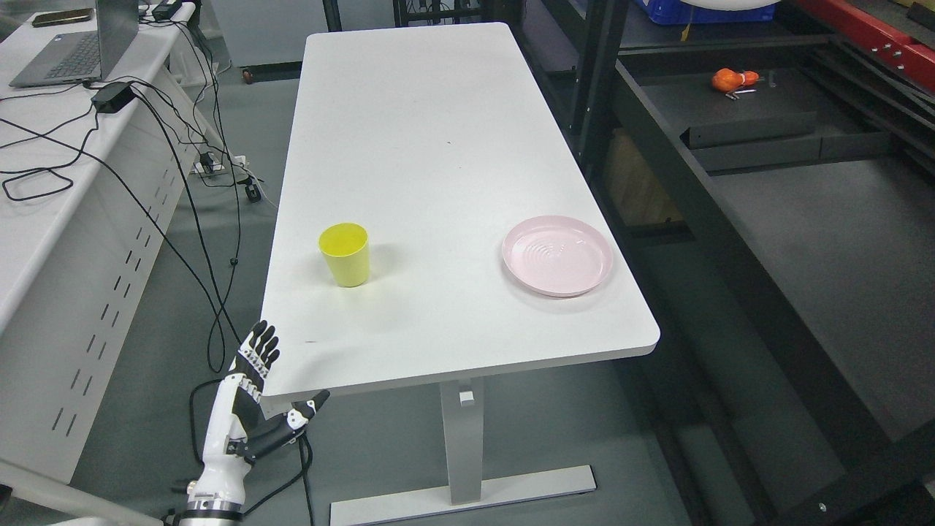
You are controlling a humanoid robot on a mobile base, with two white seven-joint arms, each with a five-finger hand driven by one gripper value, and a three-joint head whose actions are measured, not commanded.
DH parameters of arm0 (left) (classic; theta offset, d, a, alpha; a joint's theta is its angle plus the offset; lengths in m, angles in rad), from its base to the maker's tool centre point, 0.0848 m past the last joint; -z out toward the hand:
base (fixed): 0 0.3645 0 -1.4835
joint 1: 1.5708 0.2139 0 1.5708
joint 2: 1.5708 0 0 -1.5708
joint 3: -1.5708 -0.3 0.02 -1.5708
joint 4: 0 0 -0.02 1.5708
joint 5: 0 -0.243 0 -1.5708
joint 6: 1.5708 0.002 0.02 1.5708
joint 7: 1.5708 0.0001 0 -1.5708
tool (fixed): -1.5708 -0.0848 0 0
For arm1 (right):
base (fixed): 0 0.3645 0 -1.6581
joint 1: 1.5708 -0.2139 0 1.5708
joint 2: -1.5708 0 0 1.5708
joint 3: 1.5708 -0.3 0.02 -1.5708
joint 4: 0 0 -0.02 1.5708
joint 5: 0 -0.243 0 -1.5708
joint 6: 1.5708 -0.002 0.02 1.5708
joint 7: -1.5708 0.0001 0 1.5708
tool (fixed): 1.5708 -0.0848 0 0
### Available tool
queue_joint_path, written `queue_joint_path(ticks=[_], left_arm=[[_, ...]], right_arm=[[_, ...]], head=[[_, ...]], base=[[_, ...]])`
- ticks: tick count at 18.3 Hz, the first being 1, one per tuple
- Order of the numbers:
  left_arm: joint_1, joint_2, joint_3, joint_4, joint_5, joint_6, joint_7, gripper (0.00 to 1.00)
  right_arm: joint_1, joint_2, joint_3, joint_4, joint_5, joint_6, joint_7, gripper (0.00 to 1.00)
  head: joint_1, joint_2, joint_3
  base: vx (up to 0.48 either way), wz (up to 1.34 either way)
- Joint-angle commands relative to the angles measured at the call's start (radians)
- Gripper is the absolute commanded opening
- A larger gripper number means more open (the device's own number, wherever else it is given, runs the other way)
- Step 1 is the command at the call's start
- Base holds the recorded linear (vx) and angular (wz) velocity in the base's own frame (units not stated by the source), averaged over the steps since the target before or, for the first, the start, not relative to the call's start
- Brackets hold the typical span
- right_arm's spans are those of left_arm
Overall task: Place yellow IKEA cup on middle right shelf
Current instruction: 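Reach the left hand forward toward the yellow cup on the table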
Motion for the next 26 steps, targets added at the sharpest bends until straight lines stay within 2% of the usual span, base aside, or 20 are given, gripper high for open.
queue_joint_path(ticks=[1, 4, 9, 11, 15, 17, 20, 26], left_arm=[[-0.002, 0.022, 0.023, 0.004, 0.000, 0.001, 0.001, 0.99], [-0.019, 0.018, 0.058, 0.029, 0.002, 0.001, 0.001, 0.99], [-0.163, 0.034, 0.104, 0.246, 0.000, 0.001, -0.001, 0.99], [-0.206, 0.032, 0.089, 0.276, -0.002, 0.001, -0.003, 0.99], [-0.263, 0.017, -0.057, 0.306, -0.003, 0.001, -0.003, 0.99], [-0.309, 0.017, -0.075, 0.360, -0.002, 0.001, -0.003, 0.99], [-0.413, 0.017, -0.054, 0.536, 0.000, -0.001, -0.003, 0.99], [-0.493, 0.017, 0.020, 0.683, -0.002, 0.001, -0.001, 0.99]], right_arm=[[0.014, -0.017, 0.017, 0.000, -0.025, 0.001, -0.001, 0.99], [0.014, -0.017, 0.017, 0.000, -0.025, 0.001, -0.001, 0.99], [0.014, -0.017, 0.017, 0.000, -0.025, 0.001, -0.001, 0.99], [0.014, -0.017, 0.017, 0.000, -0.025, 0.001, -0.001, 0.99], [0.014, -0.017, 0.017, 0.000, -0.025, 0.001, -0.001, 0.99], [0.014, -0.017, 0.017, 0.000, -0.025, 0.001, -0.001, 0.99], [0.014, -0.017, 0.017, 0.000, -0.025, 0.001, -0.001, 0.99], [0.014, -0.017, 0.017, 0.000, -0.025, 0.001, -0.001, 0.99]], head=[[0.0000, 0.000, 0.000], [0.0000, 0.000, 0.000], [0.0000, 0.000, 0.000], [0.0000, 0.000, 0.000], [0.0000, 0.000, 0.000], [0.0000, 0.000, 0.000], [0.0000, 0.000, 0.000], [0.0000, 0.000, 0.000]], base=[[0.026, 0.04], [0.035, 0.01], [0.038, 0.05], [0.015, 0.03], [0.000, 0.00], [0.000, 0.00], [0.000, 0.00], [0.010, 0.00]])
